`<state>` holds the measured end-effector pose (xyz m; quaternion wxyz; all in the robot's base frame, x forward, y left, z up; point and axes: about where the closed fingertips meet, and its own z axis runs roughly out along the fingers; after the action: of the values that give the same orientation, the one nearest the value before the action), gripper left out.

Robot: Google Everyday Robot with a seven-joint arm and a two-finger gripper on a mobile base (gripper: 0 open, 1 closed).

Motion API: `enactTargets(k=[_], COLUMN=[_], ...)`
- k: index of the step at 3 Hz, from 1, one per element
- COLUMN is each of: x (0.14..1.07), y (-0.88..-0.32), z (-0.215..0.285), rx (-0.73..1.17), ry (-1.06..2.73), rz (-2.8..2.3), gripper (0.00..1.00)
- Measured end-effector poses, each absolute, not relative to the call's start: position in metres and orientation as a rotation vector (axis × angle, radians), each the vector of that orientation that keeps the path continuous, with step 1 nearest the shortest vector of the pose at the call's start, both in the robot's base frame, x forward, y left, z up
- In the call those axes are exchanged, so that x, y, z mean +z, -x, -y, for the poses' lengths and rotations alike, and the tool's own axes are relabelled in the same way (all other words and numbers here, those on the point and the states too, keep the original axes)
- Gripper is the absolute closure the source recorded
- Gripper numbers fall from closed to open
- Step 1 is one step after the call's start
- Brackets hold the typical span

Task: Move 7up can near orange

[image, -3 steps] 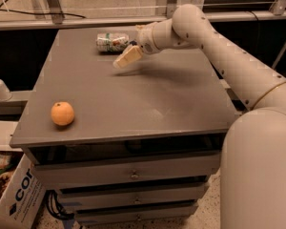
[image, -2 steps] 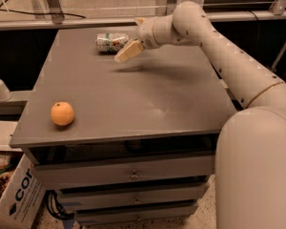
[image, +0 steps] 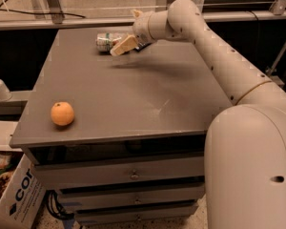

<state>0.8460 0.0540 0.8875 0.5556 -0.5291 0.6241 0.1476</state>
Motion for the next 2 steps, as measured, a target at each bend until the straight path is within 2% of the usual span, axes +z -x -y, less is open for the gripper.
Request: enactTargets(k=[2], x=[0.8708], y=[-0.8626], z=[-0.0558], rx=[0.297], ry=[1.249], rz=[-1.531], gripper=[0.0])
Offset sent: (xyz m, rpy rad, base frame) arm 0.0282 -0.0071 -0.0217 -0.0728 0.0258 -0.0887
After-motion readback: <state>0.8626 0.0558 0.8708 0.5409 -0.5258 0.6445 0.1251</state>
